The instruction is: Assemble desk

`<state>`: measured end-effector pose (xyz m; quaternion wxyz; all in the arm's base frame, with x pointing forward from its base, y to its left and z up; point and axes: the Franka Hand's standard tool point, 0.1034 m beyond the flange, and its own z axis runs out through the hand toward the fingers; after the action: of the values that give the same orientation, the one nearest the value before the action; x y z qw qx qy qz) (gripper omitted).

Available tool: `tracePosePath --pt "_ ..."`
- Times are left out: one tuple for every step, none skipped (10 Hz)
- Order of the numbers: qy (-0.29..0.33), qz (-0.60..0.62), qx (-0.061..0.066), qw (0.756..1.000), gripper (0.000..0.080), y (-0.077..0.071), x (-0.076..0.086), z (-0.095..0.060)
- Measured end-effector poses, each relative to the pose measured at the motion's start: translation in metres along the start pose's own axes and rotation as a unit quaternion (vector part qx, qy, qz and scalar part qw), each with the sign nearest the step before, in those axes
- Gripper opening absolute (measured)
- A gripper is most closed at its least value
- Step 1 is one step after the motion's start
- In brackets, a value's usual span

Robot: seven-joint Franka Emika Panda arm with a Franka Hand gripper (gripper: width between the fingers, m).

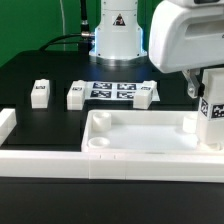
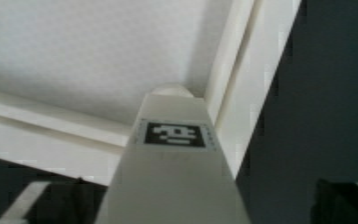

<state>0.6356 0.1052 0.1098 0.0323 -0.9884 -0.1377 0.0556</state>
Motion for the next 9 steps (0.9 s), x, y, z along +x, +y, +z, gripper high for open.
tracePosePath --pt "0.000 0.001 0.000 1.000 0.0426 0.0002 0.0003 -0.0007" --pt "0.000 0.001 0.000 1.000 0.0426 0.0003 0.0003 -0.0005" --pt "0.000 0.001 0.000 1.000 0.0426 0.0013 0.0001 -0.0004" --pt "0.000 0.001 0.000 1.000 0.0290 0.0014 0.0001 -0.0004" --pt "0.000 0.001 0.000 1.000 0.0290 0.0016 0.0000 -0.0003" --pt "0.000 0.002 0.000 1.000 0.0290 0.0016 0.0000 -0.0003" --pt "0.000 0.006 0.000 1.000 0.0290 0.0017 -0.0001 -0.0002" --pt "0.002 0.009 0.001 1.000 0.0290 0.0029 -0.0005 0.0005" --pt "0.016 0.040 0.012 0.999 0.0290 0.0063 -0.0022 0.0007"
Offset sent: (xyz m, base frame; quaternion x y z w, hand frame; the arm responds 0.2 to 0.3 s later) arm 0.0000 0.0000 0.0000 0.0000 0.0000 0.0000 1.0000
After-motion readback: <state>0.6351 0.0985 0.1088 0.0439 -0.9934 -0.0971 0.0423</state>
